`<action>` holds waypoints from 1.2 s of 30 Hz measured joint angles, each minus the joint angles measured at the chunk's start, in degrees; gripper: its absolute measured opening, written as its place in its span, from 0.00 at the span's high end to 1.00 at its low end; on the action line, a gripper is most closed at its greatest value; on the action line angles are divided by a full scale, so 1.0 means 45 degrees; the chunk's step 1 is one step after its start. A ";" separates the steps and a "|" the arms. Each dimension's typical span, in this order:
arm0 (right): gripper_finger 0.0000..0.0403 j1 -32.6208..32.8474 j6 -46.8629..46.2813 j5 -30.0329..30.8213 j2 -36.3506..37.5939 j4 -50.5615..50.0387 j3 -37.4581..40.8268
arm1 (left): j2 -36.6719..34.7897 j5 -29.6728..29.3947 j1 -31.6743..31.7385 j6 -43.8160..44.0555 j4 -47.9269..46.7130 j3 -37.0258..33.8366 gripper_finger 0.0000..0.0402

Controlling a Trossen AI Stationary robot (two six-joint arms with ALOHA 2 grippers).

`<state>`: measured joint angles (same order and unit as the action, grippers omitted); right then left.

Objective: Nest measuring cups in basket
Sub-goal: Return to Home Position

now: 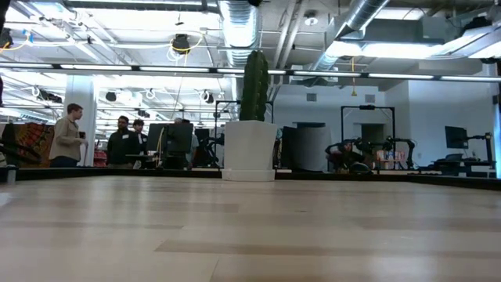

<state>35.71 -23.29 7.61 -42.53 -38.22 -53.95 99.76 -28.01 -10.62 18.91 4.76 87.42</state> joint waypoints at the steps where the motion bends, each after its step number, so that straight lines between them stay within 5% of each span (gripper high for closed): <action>1: 0.98 -0.0594 0.0074 -0.0004 -0.0010 0.0531 0.0000 | -0.0309 0.0314 0.0106 -0.0244 -0.0386 0.0005 0.61; 9: 0.96 -0.3863 0.0507 -0.0364 -0.0942 0.4378 0.0000 | -0.3064 0.1861 0.1140 -0.1795 -0.2279 -0.0831 0.61; 19: 0.98 -0.6109 0.2288 -0.0919 -0.2896 0.8769 0.0000 | -0.6453 0.3436 0.2791 -0.2109 0.0237 -0.5278 0.61; 26: 0.98 -0.8923 0.7460 -0.4089 -0.3757 0.8905 0.0005 | -0.8638 0.5878 0.6363 -0.1674 0.0957 -0.7232 0.62; 31: 0.99 -1.1881 0.7763 -0.6875 -0.3737 0.9826 0.0005 | -1.0290 0.7314 0.8195 -0.2053 -0.0931 -0.7218 0.74; 36: 0.98 -1.5013 0.7343 -1.0750 -0.3495 0.9890 0.0002 | -1.0925 0.6195 0.8305 -0.2642 -0.1702 -0.7208 0.93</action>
<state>-31.85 9.75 -40.76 -58.25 6.28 -53.94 50.60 -0.13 26.76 7.02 -2.90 54.98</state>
